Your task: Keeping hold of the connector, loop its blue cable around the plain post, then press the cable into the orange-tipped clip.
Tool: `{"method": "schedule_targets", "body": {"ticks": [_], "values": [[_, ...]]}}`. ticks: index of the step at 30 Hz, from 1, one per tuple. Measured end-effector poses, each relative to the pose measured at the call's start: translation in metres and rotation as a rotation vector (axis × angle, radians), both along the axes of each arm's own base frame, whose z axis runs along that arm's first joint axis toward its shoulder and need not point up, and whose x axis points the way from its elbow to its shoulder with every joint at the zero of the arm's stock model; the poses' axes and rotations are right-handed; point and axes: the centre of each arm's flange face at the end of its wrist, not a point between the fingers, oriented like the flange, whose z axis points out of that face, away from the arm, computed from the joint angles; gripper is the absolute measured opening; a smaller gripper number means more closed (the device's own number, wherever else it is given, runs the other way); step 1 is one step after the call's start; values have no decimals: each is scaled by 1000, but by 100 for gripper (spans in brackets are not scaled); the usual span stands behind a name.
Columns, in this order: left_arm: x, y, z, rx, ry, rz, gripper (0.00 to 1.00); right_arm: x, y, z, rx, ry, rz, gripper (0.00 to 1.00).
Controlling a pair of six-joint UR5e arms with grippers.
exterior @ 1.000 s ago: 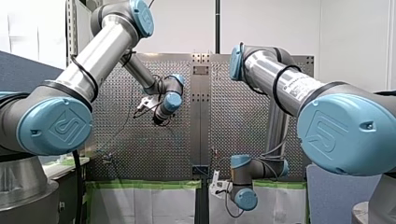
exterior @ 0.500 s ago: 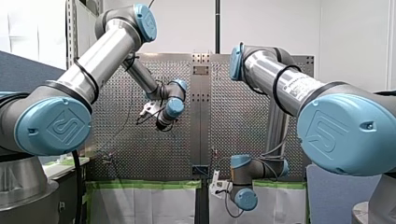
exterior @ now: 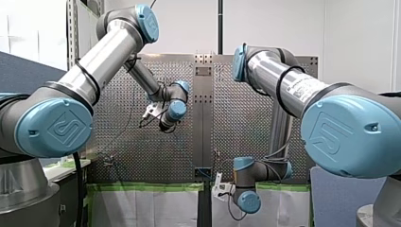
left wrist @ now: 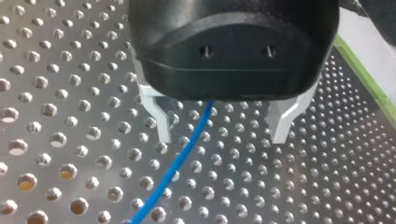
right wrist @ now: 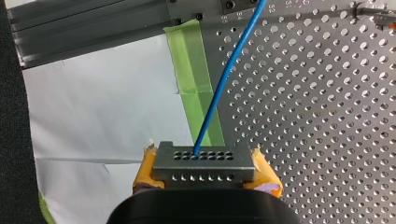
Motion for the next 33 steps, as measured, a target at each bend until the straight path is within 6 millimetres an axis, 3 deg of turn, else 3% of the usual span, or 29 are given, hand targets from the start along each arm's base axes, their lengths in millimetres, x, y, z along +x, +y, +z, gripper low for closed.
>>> {"method": "schedule_targets", "body": {"ticks": [5, 16, 27, 33], "values": [[2, -2, -5, -17, -1, -5, 100, 0, 0, 0, 0, 2, 0, 0], [9, -25, -38, -48, 35, -47, 100, 0, 1, 0, 2, 5, 1, 0], [-14, -49, -112, 26, 163, -102, 100, 0, 0, 0, 1, 6, 2, 0], [-30, -64, -143, 25, 200, -128, 100, 0, 1, 0, 3, 7, 1, 0]]}}
